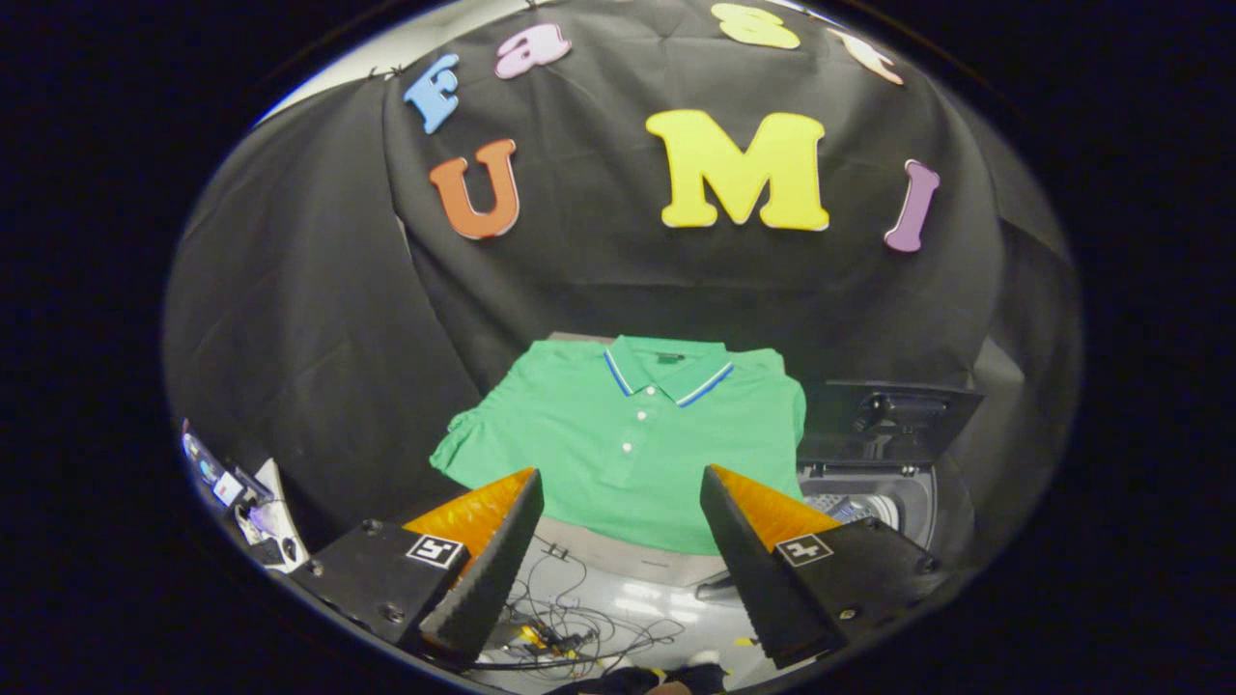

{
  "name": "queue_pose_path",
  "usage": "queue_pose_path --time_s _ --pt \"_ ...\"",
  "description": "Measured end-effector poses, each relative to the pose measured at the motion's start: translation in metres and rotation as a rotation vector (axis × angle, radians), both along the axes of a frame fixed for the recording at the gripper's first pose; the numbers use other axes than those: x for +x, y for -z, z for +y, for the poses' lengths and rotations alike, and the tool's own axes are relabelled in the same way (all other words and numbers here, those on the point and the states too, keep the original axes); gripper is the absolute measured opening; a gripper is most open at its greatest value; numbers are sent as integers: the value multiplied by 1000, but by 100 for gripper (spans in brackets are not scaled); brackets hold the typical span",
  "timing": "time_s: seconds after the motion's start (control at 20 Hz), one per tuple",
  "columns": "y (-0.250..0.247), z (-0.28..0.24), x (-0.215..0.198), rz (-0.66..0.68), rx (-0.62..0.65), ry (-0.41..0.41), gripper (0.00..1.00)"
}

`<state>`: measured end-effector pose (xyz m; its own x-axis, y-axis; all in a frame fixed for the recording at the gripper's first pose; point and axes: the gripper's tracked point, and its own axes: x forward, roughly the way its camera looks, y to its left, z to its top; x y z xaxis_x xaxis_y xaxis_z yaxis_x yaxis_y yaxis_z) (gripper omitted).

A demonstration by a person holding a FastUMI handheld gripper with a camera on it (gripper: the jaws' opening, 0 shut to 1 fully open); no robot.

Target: Put the clothes into the washing machine and then close the washing machine lid.

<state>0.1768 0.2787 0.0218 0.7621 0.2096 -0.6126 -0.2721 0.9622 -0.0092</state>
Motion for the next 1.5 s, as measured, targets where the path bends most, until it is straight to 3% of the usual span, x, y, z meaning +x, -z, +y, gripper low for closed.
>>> queue_pose_path --time_s 0.65,1.1,1.25,1.5 --pt "46 23 73 411 -89 57 100" --pt "83 32 125 551 -156 145 100" --pt "94 39 121 630 -150 136 100" --pt "98 40 123 661 -252 160 98"
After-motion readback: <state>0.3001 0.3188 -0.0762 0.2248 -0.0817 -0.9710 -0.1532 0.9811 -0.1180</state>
